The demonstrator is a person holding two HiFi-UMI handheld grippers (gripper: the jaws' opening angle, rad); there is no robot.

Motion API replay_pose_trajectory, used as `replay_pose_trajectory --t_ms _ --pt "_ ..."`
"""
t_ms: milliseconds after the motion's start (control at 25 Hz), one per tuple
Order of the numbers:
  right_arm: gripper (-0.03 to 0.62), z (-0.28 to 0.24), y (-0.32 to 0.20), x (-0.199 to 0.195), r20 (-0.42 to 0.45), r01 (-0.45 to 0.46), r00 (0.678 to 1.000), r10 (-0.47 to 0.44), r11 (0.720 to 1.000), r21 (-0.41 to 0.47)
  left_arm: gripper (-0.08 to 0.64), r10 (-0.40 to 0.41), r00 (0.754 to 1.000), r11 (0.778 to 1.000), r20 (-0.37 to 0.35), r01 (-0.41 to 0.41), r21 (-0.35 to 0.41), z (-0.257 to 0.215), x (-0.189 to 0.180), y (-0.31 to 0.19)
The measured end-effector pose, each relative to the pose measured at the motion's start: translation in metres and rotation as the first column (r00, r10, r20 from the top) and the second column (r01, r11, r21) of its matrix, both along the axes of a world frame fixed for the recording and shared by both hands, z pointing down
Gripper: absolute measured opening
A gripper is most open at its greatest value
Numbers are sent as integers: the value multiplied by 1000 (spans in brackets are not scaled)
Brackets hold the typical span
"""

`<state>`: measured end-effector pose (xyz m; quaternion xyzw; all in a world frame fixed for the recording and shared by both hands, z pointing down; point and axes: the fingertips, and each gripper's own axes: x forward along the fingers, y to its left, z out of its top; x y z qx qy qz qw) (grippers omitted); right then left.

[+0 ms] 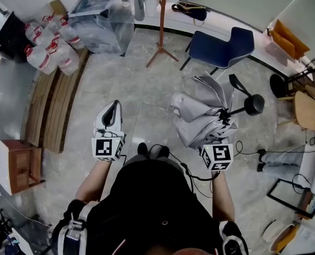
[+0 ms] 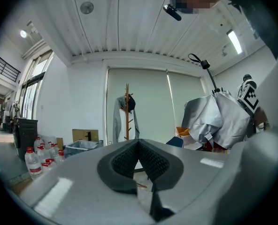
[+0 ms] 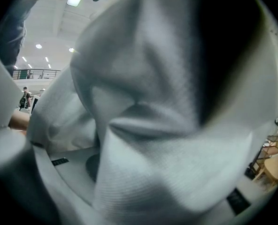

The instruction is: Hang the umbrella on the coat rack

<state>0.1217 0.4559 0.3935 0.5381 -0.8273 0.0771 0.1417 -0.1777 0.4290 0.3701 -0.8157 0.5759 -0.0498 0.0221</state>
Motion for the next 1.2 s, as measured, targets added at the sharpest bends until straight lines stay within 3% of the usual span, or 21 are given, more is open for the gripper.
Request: replay_pose_trajectory --t_ms 280,520,840,1200 --pt "149 -4 -45 21 -40 13 999 -13 1000 6 0 2 1000 1000 -18 -2 9 -4 17 -35" --pt "149 -4 -103 14 -40 11 999 -11 1000 2 0 13 1000 1000 -24 -13 5 -6 14 -92" --pt "147 -5 -243 -21 -33 -32 999 33 998 45 0 100 995 994 2 -100 36 -8 -8 -223" --pt "146 15 -392 -35 -75 -114 991 114 993 12 0 157 988 987 11 -157 16 -10 -33 -358"
